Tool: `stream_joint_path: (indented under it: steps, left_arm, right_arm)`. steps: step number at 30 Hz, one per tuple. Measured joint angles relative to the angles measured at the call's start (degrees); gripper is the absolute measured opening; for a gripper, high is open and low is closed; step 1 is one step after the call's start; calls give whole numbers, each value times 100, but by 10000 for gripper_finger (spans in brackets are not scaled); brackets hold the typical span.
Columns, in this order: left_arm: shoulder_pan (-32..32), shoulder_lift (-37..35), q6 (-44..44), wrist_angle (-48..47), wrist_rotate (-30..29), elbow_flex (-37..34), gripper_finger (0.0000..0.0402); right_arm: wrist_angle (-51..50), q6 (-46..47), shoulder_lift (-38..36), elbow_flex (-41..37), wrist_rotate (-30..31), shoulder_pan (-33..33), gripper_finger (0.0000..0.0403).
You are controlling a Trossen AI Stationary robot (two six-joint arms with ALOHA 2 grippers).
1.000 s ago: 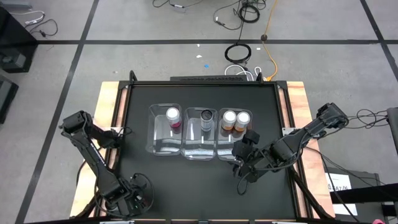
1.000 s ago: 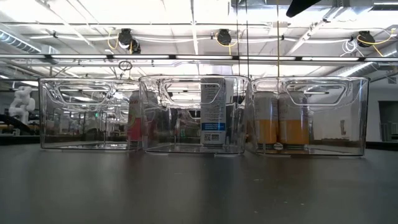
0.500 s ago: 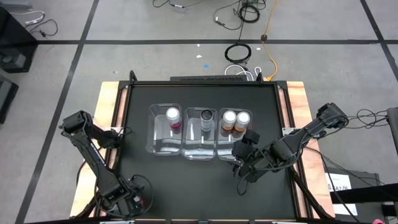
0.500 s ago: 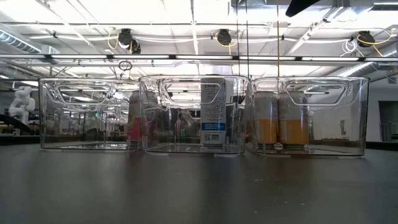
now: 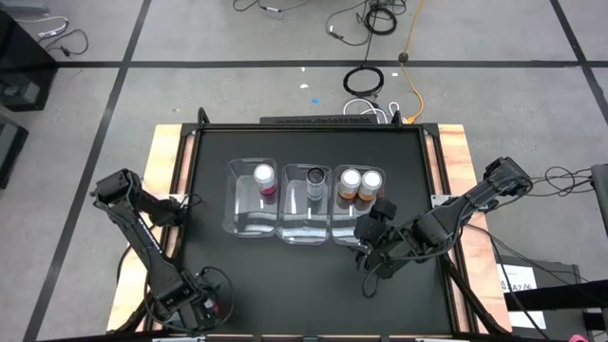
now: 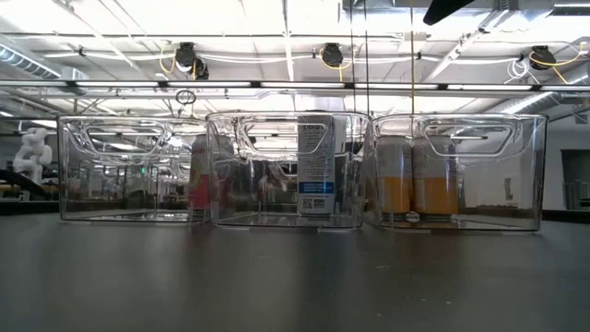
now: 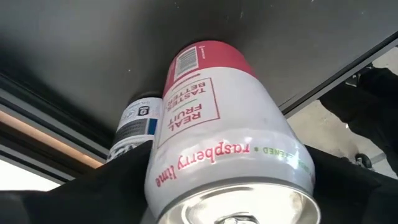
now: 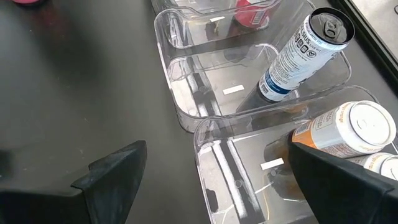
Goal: Sort soda cans
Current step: Put the left pink-white soda can in the middle left transparent bin
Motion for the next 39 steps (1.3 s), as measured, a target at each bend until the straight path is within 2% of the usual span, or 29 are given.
stream_joint_path:
  steps: [6, 19, 28, 39]
  left_arm:
    - [2, -4, -2, -26, 9, 0, 308]
    - [240, -185, 342, -542, -46, -13, 319]
    - [907, -1096, 1190, -1519, -182, -11, 320]
    - [2224, -2692, 2504, -2109, -708, -7, 320]
  right_arm:
    - [-2, 0, 0, 0, 0, -1, 384]
    - [-4, 4, 0, 0, -4, -1, 384]
    - [0, 22, 0, 0, -2, 0, 384]
    - [127, 149, 0, 0, 419, -88, 384]
